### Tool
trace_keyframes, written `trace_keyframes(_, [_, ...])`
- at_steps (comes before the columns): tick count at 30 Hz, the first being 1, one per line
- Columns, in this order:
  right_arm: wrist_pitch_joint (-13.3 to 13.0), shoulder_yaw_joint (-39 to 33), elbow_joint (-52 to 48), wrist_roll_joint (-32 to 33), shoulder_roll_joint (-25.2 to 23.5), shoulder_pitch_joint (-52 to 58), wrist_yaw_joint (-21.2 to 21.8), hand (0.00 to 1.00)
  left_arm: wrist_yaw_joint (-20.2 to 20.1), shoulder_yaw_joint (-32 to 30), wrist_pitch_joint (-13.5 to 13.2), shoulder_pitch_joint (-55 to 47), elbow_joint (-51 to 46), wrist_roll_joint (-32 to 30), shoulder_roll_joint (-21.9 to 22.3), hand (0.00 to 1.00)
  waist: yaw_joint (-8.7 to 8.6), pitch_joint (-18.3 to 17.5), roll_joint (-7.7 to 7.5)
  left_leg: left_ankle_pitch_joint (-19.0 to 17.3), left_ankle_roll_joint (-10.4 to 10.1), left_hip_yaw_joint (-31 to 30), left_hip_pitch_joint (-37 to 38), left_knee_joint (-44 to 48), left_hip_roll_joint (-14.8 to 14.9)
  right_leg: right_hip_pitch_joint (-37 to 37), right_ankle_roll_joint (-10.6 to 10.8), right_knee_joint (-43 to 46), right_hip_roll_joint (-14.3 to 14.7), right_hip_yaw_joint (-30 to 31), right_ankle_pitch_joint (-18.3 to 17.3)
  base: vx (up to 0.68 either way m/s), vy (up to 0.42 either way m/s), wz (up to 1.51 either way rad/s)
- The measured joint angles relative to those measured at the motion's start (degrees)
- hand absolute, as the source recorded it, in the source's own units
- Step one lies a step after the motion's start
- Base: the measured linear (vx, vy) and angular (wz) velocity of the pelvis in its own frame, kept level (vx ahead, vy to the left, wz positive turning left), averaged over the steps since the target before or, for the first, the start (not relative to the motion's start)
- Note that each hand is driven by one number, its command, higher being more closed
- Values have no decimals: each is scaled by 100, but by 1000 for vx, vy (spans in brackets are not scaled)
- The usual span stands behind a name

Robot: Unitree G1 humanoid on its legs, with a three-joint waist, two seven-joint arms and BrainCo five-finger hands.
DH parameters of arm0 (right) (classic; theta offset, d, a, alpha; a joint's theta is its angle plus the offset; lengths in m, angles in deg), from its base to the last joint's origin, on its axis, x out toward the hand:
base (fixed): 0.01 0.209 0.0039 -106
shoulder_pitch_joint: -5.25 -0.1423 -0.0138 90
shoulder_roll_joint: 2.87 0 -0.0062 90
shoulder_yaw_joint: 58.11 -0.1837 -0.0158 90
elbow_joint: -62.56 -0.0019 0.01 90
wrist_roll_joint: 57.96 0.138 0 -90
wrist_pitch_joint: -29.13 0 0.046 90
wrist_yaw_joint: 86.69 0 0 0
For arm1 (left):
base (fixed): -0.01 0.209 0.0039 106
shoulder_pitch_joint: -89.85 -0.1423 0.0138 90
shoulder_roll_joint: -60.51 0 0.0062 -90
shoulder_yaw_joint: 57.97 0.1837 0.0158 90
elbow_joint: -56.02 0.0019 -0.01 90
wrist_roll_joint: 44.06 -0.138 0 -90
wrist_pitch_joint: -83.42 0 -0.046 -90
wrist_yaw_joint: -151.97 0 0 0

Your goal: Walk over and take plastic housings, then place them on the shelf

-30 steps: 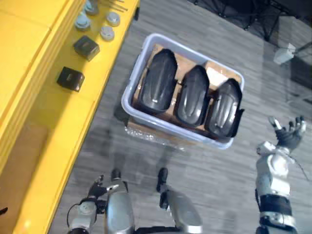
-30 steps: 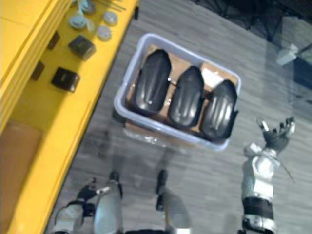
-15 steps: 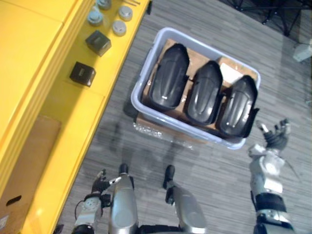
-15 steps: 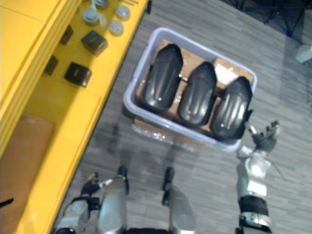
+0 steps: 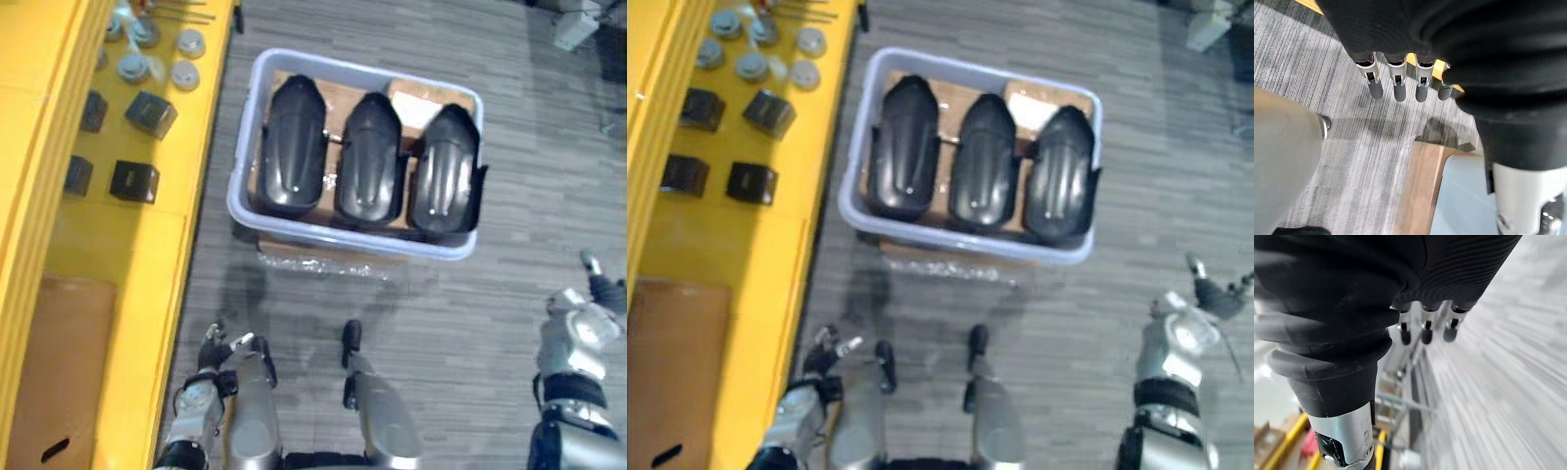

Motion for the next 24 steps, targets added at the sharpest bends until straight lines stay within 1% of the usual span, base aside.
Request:
trace_keyframes(1, [138, 19, 260, -9, 158, -202, 61, 0, 7, 61, -4, -5, 138, 18, 30, 0, 4, -27, 105, 3, 2, -16, -81, 4, -6, -63, -19, 5, -9, -51, 18, -43, -30, 2])
trace_keyframes(2, [151, 22, 284, -9, 165, -223, 73, 0, 8, 62, -6, -5, 159, 28, 35, 0, 5, -35, 120, 5, 4, -23, -98, 7, -6, -76, -18, 7, -10, -63, 20, -37, -33, 7])
trace_keyframes(3, [202, 150, 495, -8, 250, -403, 158, 0, 11, 76, -17, -1, 253, 174, 54, 0, 9, -45, 199, 12, 6, -67, -189, 18, -9, -148, -8, 19, -16, -129, 36, -16, -19, 8])
trace_keyframes(4, [214, 242, 594, -9, 304, -496, 184, 0, 13, 77, -24, -1, 284, 181, 63, 0, 26, -25, 238, 19, 11, -77, -211, 16, -14, -172, 17, 31, -18, -138, 54, -22, -32, 10])
trace_keyframes(5, [241, 369, 721, -9, 400, -646, 274, 0, 22, 77, -28, -2, 368, 208, 110, 0, 52, -41, 335, 26, 23, -148, -299, 12, -44, -217, 57, 46, -26, -164, 81, 8, -30, 18])
trace_keyframes(6, [260, 495, 832, -9, 539, -809, 335, 0, 53, 82, -29, 16, 448, 222, 187, 0, 52, -23, 468, 57, 45, -238, -357, -15, -97, -251, 77, 81, -62, -277, 100, 6, -29, 23])
trace_keyframes(7, [269, 536, 882, -9, 609, -888, 371, 0, 64, 91, -31, 15, 476, 222, 222, 0, 53, -37, 535, 70, 61, -341, -409, -23, -135, -291, 77, 119, -81, -324, 100, 12, -17, 28])
trace_keyframes(8, [274, 666, 928, -18, 733, -1063, 393, 0, 81, 92, -38, 16, 541, 223, 277, 0, 81, -3, 651, 81, 67, -441, -422, -57, -189, -314, 77, 178, -114, -426, 100, -17, -2, 24])
trace_keyframes(9, [274, 798, 933, -75, 832, -1216, 400, 0, 89, 92, -45, 16, 621, 227, 308, 0, 91, 5, 723, 140, 94, -475, -425, -135, -268, -343, 76, 215, -178, -468, 99, -15, 5, 19])
trace_keyframes(11, [276, 989, 971, -122, 966, -1440, 423, 0, 89, 90, -54, 15, 701, 367, 348, 0, 160, -1, 775, 205, 118, -521, -473, -215, -357, -460, 79, 303, -254, -474, 94, -31, 11, 11])
trace_keyframes(13, [283, 1096, 1074, -134, 1036, -1637, 452, 0, 85, 98, -60, 15, 778, 405, 372, 0, 163, -13, 806, 245, 135, -651, -598, -213, -447, -555, 87, 357, -324, -560, 86, -59, 28, 20])
trace_keyframes(16, [396, 1228, 1131, -240, 1072, -1892, 503, 0, 67, 104, -157, 18, 901, 444, 393, 0, 232, 10, 854, 292, 167, -717, -700, -192, -553, -679, 98, 547, -441, -633, 30, -80, 42, 20])
trace_keyframes(17, [444, 1378, 1133, -272, 1137, -1968, 504, 0, 65, 104, -180, 19, 941, 454, 409, 0, 271, 25, 885, 304, 188, -713, -703, -189, -602, -716, 128, 638, -508, -634, -10, -84, 46, 6])
trace_keyframes(18, [451, 1401, 1130, -346, 1145, -2059, 503, 0, 59, 102, -214, 18, 985, 472, 423, 0, 303, 25, 897, 330, 212, -706, -745, -196, -625, -791, 139, 720, -563, -634, -26, -86, 40, 10])
trace_keyframes(19, [458, 1412, 1126, -352, 1145, -2108, 501, 0, 51, 102, -233, 20, 1004, 520, 423, 0, 300, 22, 902, 341, 221, -713, -789, -194, -649, -832, 146, 747, -584, -638, -34, -88, 32, 8])
trace_keyframes(21, [573, 1413, 1114, -457, 1145, -2161, 498, 0, 31, 100, -252, 20, 1014, 630, 429, 0, 312, 23, 902, 352, 229, -723, -866, -176, -686, -903, 148, 773, -618, -646, -33, -76, 32, 6])
trace_keyframes(24, [821, 1415, 1114, -500, 1151, -2169, 494, 0, -18, 101, -274, 20, 1062, 664, 428, 0, 311, 23, 902, 353, 229, -726, -910, -103, -688, -951, 149, 832, -639, -648, -32, -27, 17, 1])
